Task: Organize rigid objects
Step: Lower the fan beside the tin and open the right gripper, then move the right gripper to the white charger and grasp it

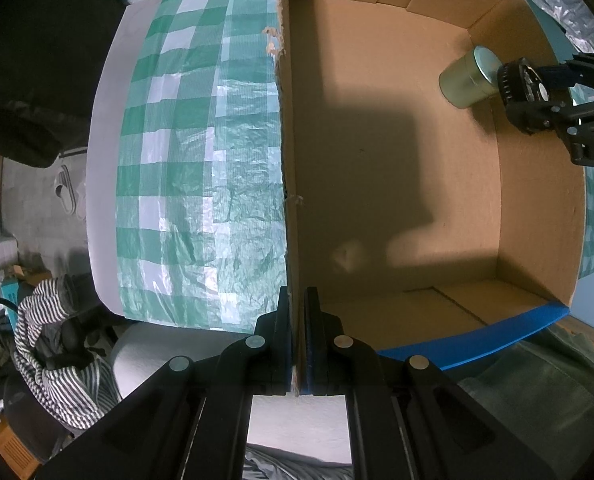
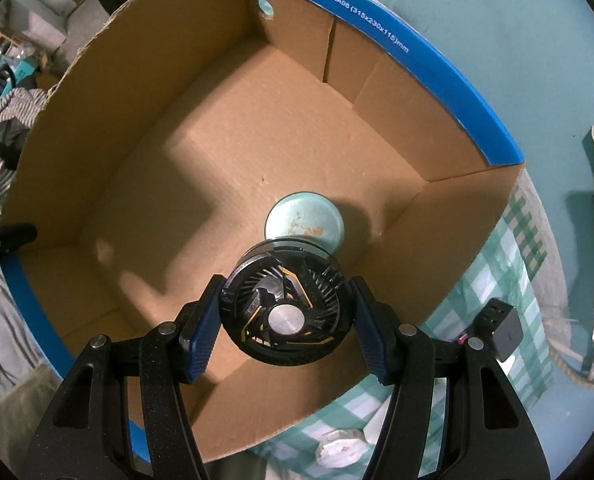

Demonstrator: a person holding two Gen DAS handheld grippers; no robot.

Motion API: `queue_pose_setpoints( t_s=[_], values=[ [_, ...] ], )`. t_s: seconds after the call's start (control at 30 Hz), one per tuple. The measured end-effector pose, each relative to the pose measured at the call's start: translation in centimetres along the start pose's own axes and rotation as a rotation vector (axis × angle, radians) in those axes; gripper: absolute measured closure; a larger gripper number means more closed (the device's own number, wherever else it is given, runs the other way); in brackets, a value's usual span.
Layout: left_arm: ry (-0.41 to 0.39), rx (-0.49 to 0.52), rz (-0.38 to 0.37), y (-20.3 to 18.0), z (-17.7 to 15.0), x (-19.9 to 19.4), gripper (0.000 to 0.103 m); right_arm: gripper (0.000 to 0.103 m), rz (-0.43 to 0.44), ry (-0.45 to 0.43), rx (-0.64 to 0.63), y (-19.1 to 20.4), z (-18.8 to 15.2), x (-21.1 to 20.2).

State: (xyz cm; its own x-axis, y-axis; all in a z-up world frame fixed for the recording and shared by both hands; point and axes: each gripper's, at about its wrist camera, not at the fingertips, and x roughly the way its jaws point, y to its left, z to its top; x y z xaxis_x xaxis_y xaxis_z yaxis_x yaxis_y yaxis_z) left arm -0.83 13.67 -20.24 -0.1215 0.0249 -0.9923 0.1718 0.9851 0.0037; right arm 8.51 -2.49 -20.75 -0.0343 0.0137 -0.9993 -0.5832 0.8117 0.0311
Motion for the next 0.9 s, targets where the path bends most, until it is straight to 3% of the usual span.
queue_pose_setpoints(
  t_s=[0.4,0.47,0.9],
  values=[
    [-0.001,0.01,0.002,-0.1,0.0,-0.1,0.098,0.037,0.011,-0.041,0.034,-0.4,-0.2,-1.1],
    [-0.001,0.01,0.003,-0.2,0.0,-0.1,0.098,0.033,0.017,-0.056,0.04,-0.5,-0.2,-1.8],
    [0.0,0.012,0.002,-0.3,0.1,-0.1,0.098,0.033,0.036,-0.139,0.106,-2.5,-2.4,-6.7]
  ],
)
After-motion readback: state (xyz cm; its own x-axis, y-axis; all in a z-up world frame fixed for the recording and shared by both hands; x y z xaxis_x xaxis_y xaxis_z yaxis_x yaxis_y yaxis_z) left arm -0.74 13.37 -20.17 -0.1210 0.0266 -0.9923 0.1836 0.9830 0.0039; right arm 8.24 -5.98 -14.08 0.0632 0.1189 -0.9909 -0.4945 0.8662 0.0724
